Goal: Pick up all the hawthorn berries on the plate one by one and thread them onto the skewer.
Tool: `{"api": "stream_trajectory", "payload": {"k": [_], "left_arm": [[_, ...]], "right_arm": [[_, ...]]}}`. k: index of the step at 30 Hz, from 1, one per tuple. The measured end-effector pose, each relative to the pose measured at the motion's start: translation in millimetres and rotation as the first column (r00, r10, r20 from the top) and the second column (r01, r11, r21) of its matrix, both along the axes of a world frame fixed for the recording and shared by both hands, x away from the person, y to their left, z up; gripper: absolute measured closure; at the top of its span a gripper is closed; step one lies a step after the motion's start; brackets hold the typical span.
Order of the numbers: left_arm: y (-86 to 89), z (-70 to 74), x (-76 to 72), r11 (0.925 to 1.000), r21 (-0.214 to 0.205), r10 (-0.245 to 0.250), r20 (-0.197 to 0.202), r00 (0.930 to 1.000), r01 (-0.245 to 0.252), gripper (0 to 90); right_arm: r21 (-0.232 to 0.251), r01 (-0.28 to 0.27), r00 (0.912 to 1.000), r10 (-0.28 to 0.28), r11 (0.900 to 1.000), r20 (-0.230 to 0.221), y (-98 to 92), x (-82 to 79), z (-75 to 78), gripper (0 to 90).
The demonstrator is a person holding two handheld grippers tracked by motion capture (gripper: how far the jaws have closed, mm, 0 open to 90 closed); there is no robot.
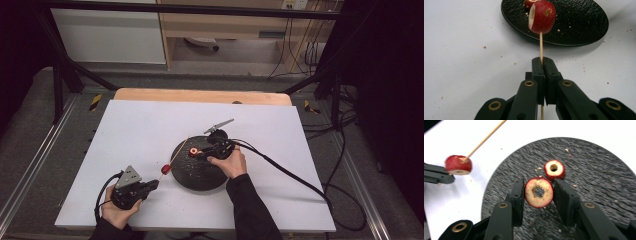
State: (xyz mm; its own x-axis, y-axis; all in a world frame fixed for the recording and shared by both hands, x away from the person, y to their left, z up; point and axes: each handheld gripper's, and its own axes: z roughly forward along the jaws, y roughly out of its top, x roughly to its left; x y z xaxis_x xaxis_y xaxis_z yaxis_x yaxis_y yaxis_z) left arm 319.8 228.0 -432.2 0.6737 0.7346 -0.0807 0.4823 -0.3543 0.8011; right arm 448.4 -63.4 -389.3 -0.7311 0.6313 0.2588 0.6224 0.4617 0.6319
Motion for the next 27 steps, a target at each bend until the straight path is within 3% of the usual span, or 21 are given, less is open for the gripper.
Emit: {"api": "stream_trajectory", "payload": {"k": [4,11,20,27], "left_arm": [[-0.2,0.0,-0.2,1.0000,0.000,0.000,0.000,1.0000,0.000,88.4],[-0.1,0.0,-0.2,1.0000,-0.004,0.000,-0.001,1.0000,0.000,88.4],[-0.2,0.2,-0.7,0.9999,-0.011,0.003,0.000,1.0000,-0.003,88.4],[-0.2,0.4,-1.1,0.9999,-0.015,0.005,0.002,1.0000,-0.005,88.4]], "right_arm": [[0.064,0.016,0.9998,-0.017,0.9978,0.013,-2.4,-8.1,-2.9,62.3],[0.137,0.046,0.9984,-0.050,0.9894,0.026,-6.1,-16.0,-5.4,62.3],[0.271,0.110,0.9921,-0.122,0.9561,0.027,-14.0,-23.0,-13.6,62.3],[0.338,0.138,0.9872,-0.157,0.9308,0.029,-15.2,-28.0,-20.9,62.4]]}}
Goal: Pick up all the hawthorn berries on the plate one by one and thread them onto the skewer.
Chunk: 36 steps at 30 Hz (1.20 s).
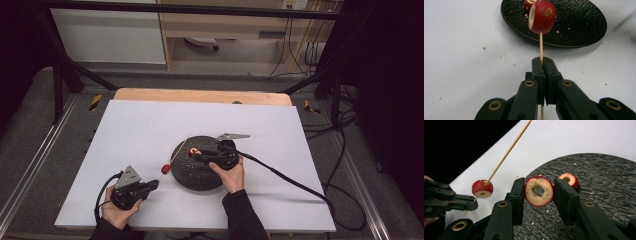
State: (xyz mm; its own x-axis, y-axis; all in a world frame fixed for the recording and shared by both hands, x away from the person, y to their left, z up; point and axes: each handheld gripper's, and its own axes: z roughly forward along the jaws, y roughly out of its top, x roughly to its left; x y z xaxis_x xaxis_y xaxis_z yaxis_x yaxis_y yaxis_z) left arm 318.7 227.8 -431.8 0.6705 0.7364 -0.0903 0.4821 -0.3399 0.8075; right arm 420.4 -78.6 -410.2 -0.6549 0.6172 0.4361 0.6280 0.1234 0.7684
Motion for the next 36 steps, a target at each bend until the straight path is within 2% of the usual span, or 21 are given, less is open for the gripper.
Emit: {"api": "stream_trajectory", "payload": {"k": [6,18,24,28,31,36], "left_arm": [[-0.1,0.3,-0.4,1.0000,-0.004,0.000,0.003,1.0000,0.000,88.4],[-0.6,0.3,-1.4,0.9997,-0.025,0.007,0.005,1.0000,-0.006,88.3],[-0.1,1.1,-2.2,0.9993,-0.035,0.012,0.010,0.9999,-0.012,88.3],[0.2,1.8,-3.1,0.9988,-0.048,0.016,0.017,0.9997,-0.015,88.3],[0.4,2.0,-3.5,0.9986,-0.050,0.018,0.017,0.9997,-0.017,88.3],[0.4,2.1,-3.5,0.9984,-0.053,0.019,0.016,0.9997,-0.018,88.3]], "right_arm": [[0.072,0.042,0.9990,-0.043,0.9965,0.012,-2.3,-3.7,-1.0,62.4],[0.197,0.101,0.9934,-0.109,0.9752,0.033,-0.7,-6.4,0.2,62.4],[0.264,0.134,0.9875,-0.151,0.9552,0.045,0.7,-7.6,1.1,62.5],[0.314,0.159,0.9809,-0.186,0.9359,0.058,1.8,-9.1,2.1,62.5],[0.358,0.177,0.9757,-0.211,0.9167,0.059,2.3,-10.3,2.4,62.5],[0.403,0.201,0.9681,-0.244,0.8931,0.058,0.9,-10.7,1.5,62.5]]}}
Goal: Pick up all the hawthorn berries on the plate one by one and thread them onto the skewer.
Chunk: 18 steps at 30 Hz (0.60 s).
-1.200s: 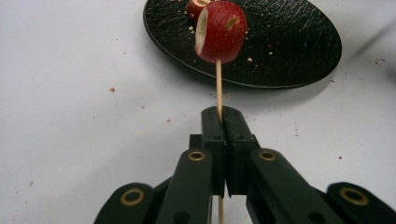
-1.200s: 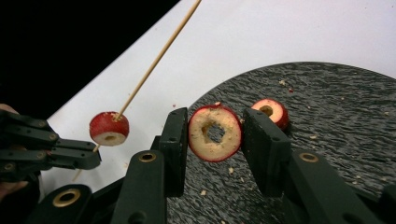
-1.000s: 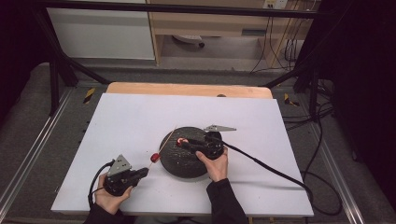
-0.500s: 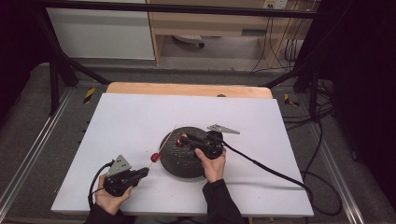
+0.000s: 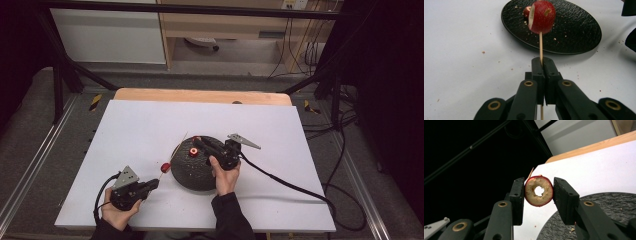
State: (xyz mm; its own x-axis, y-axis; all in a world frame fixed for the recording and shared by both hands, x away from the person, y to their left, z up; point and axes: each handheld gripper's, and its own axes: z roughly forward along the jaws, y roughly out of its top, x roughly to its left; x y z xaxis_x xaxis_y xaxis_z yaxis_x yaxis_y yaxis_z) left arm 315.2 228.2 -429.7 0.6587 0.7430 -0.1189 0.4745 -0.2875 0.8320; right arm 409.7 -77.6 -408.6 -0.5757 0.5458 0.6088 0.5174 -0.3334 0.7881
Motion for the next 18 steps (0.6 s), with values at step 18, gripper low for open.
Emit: {"api": "stream_trajectory", "payload": {"k": [18], "left_arm": [[-3.9,0.6,-1.9,0.9996,-0.025,-0.015,-0.005,0.9999,0.015,88.3]], "right_arm": [[0.111,0.071,0.9967,-0.075,0.9913,0.032,-4.7,8.4,7.0,62.6]]}}
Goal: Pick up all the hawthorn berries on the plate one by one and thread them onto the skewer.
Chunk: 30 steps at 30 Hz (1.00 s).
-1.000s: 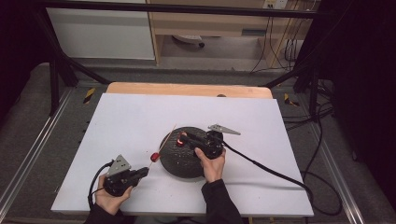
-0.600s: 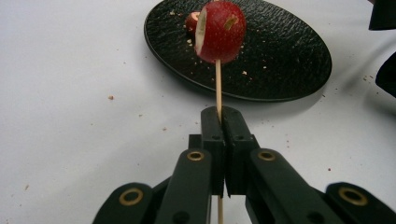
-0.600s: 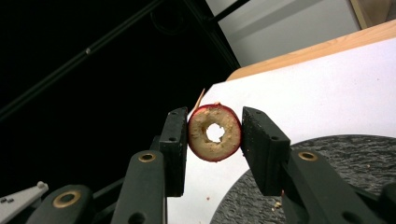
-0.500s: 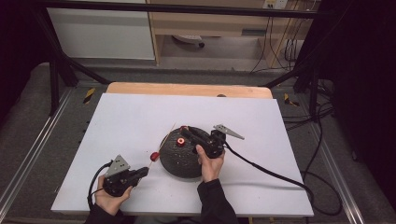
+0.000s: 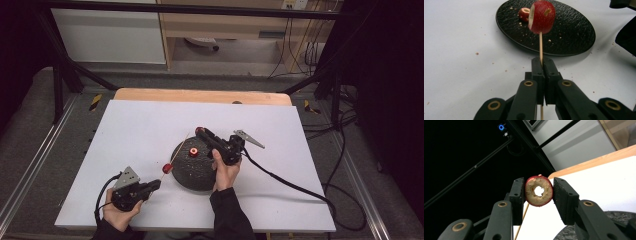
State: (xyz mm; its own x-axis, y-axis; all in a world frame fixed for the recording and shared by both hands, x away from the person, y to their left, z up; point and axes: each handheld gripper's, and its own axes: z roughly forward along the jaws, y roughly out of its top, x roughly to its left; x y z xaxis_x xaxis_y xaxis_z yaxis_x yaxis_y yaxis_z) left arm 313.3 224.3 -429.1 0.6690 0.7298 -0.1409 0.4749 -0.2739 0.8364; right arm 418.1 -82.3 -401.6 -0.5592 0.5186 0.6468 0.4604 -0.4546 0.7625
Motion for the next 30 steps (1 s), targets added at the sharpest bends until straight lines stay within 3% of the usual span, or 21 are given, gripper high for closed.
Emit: {"api": "stream_trajectory", "payload": {"k": [12,30], "left_arm": [[-8.5,1.5,-2.4,0.9997,-0.017,-0.016,0.011,0.9998,0.017,88.4],[-16.2,0.0,-4.0,0.9992,-0.022,-0.034,0.011,0.9994,0.034,88.3]], "right_arm": [[0.071,0.010,0.9999,-0.011,0.9974,0.011,-1.6,3.7,1.3,62.6],[0.117,0.022,0.9995,-0.025,0.9929,0.020,1.4,4.5,-4.9,62.6]]}}
